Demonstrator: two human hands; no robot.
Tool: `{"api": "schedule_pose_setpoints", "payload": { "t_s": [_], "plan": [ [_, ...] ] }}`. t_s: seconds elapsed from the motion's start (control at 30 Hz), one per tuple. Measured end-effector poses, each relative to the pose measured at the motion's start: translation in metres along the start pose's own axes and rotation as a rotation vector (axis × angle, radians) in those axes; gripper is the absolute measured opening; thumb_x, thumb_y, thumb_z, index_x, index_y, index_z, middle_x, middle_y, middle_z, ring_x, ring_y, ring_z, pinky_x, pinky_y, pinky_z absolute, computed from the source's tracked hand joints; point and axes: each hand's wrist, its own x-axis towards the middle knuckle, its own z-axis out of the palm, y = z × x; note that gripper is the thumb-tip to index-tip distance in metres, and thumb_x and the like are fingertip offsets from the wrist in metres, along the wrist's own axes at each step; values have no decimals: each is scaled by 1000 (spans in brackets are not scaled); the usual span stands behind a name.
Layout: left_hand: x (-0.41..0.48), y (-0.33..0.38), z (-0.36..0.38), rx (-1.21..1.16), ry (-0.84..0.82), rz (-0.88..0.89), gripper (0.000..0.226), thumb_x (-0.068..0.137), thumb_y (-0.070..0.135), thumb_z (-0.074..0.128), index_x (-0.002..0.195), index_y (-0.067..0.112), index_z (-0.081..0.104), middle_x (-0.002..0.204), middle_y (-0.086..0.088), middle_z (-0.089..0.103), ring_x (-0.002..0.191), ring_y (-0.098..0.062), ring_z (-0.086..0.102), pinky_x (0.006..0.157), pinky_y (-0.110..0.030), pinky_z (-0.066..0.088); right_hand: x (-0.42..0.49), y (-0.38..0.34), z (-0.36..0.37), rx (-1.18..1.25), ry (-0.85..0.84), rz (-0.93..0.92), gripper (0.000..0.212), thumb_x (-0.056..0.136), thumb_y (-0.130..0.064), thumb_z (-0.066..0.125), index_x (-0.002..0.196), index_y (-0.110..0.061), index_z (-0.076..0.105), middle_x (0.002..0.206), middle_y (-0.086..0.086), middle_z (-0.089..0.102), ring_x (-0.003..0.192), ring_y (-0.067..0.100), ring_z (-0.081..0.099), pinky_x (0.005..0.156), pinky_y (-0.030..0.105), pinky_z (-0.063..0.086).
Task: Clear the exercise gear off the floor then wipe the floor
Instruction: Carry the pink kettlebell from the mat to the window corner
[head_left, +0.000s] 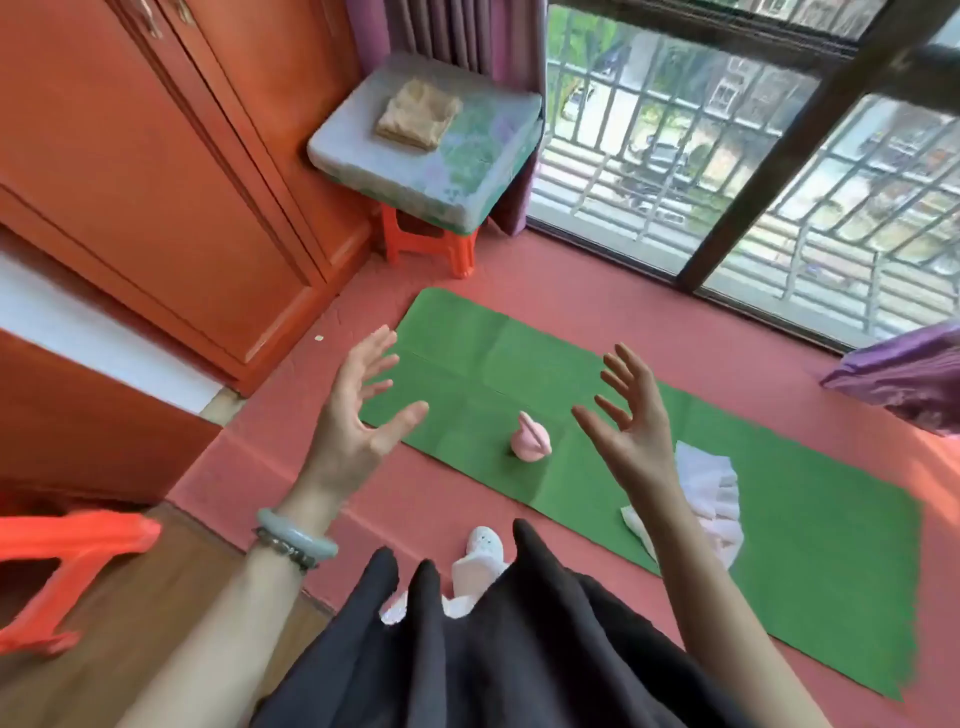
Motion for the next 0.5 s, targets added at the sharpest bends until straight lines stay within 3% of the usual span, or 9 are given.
{"api": "schedule_pose_setpoints", "payload": {
  "t_s": [0.1, 0.27, 0.5],
  "plan": [
    [34, -2, 2, -8, -55, -4, 75, 75, 29, 69, 141, 22, 34, 143, 8, 43, 127, -6, 45, 101, -18, 38, 21, -3, 0, -16, 40, 26, 77, 72, -18, 68, 141, -21, 34, 136, -2, 47, 124, 11, 48, 95, 23, 45],
    [78, -11, 10, -9, -164, -46, 79, 72, 37, 69, 141, 22, 35, 142, 9, 44, 127, -4, 45, 98, -15, 38, 44, -4, 1, -33, 82, 86, 75, 78, -3, 71, 141, -22, 34, 140, 1, 46, 126, 11, 46, 98, 25, 44],
    [147, -30, 24, 22, -378, -52, 80, 70, 41, 68, 141, 24, 33, 140, 12, 44, 125, -3, 46, 101, -21, 40, 67, -1, 9, -52, 200, 172, 76, 78, -1, 70, 141, -22, 33, 134, -4, 45, 123, 7, 45, 98, 20, 42]
  ]
}}
